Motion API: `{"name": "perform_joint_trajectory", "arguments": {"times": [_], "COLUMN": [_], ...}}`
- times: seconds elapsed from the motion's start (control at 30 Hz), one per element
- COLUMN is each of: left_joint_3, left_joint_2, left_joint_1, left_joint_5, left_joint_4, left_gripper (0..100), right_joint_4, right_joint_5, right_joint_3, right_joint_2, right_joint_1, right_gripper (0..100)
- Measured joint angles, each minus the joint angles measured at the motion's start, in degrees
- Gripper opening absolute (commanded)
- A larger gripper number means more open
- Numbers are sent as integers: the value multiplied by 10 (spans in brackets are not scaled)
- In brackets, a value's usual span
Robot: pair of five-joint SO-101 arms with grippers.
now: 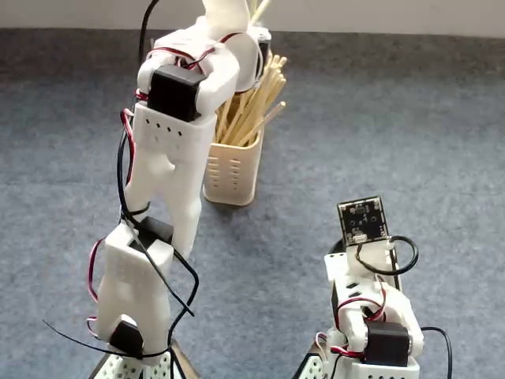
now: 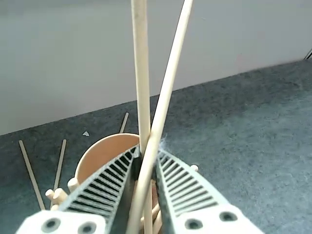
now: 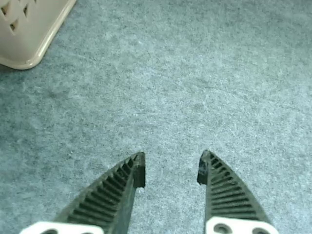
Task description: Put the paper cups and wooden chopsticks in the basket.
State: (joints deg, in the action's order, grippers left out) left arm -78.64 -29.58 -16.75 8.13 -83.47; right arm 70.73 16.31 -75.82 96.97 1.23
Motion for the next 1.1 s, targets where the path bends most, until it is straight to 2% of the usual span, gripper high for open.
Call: {"name": "perform_joint_trajectory", "arguments": {"times": [0.1,0.23,0.47,0.8,0.93,1.1], "left_joint_3": [0,0,-4,-61,-61,-1], "left_joint_2": [0,0,0,0,0,1], "left_joint_1": [-3,-1,-3,3,27,44], "left_joint_5": [-9,-11,-12,-89,-107,-128], "left_joint_4": [0,0,-33,-116,-164,-175], "left_gripper": [27,131,137,133,133,133], "right_joint_4": [0,0,0,0,0,0], "right_joint_5": [0,0,0,0,0,0], "right_joint_3": [0,0,0,0,0,0], "right_joint_2": [0,0,0,0,0,0], "right_joint_1": [0,0,0,0,0,0], "right_gripper": [187,187,187,187,187,187]}}
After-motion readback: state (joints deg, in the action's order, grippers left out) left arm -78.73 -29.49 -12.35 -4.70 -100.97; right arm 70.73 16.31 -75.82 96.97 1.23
